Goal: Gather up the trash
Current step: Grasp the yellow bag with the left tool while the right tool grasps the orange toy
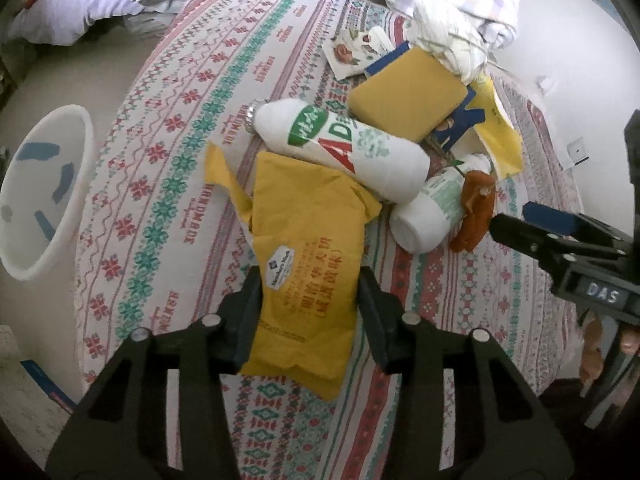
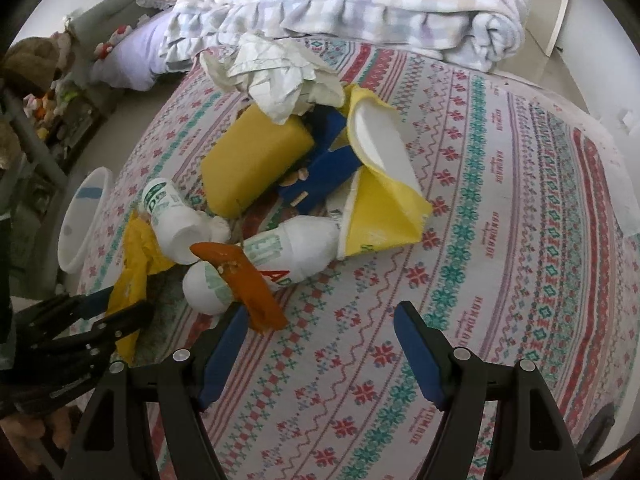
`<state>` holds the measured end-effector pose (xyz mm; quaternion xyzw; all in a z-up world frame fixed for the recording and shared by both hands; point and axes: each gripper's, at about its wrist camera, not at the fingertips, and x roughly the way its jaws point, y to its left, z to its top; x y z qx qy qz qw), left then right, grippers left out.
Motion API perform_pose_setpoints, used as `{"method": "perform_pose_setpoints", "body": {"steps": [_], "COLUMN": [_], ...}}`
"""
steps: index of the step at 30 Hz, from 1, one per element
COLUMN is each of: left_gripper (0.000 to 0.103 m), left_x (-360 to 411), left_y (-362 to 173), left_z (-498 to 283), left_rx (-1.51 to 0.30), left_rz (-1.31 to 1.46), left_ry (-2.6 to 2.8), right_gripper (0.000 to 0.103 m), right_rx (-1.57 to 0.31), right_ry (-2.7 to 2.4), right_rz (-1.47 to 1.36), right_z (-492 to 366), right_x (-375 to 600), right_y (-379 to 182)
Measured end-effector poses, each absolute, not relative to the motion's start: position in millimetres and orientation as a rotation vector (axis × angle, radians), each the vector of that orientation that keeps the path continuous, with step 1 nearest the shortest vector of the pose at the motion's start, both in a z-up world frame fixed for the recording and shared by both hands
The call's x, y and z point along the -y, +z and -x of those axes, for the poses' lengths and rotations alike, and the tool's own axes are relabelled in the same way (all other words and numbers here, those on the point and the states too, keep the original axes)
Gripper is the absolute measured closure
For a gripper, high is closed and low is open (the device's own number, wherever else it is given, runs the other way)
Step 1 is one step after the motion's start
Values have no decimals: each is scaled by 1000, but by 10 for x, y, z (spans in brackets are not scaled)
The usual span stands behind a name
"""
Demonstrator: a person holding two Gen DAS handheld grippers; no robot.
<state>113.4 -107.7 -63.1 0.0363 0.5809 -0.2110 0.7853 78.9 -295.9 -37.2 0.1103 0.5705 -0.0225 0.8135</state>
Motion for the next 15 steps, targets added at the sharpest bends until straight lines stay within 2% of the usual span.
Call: {"method": "perform_pose_setpoints", "body": {"steps": [13,15], "left_gripper": [55,55], "left_x": [682,648], "left_y": [-533,-520], "left_z": [-1126,-1132], "left_rx": [-1228,-1223], "left_rz": [-27,-21], "left_ry": [-406,-400], "right_gripper": [27,30], "right_rx": [-1210,-1208], "right_ry": [4,6], "right_rz": [-220,-212], "right_z": [-969,-988], "right_x": [2740,2709], "right_y": [-430,-436]}}
